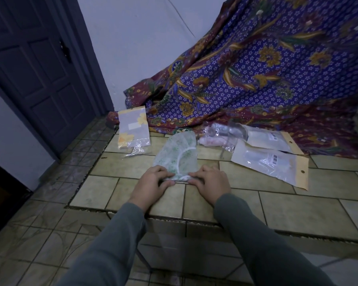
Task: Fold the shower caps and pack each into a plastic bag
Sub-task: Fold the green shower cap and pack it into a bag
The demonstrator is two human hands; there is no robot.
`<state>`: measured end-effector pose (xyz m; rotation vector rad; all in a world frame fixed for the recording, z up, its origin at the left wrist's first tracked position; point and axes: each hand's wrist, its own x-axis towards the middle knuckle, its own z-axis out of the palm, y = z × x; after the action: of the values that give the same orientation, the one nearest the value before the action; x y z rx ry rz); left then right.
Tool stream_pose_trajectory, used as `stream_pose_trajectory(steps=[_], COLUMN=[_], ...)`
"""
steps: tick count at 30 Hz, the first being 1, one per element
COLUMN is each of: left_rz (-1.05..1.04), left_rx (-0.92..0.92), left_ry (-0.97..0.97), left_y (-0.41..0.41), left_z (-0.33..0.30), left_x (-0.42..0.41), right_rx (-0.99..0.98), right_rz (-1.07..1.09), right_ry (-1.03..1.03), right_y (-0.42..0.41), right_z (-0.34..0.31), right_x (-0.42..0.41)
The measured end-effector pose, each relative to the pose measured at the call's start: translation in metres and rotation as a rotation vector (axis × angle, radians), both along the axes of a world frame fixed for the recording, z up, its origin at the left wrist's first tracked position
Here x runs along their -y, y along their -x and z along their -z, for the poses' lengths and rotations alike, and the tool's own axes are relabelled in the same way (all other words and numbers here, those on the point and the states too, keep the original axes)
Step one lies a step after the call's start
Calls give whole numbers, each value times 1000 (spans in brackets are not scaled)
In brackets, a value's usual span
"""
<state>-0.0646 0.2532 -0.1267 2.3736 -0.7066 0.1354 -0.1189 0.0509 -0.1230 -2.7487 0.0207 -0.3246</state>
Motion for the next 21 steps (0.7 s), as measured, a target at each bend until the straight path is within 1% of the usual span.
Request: stream_pose_trajectory(steps=[5, 9, 13, 17, 21], left_rz=[58, 65, 54, 0, -183], left_rx=[-4, -13, -31, -64, -140], left_ry=[-36, -23, -42, -19, 39], left_y=[6, 12, 12, 10, 7], left_z=[2, 1, -5, -7, -10], left_x=[-7, -10, -8, -4, 7], right_rx=[130, 157, 127, 31, -193], right_rz=[-27, -32, -57, -17, 119], right_ry=[12, 43, 104, 166, 48], right_y=[11, 14, 11, 9, -9], right_z=[8, 7, 6, 0, -15], right_x=[2, 2, 4, 2, -7])
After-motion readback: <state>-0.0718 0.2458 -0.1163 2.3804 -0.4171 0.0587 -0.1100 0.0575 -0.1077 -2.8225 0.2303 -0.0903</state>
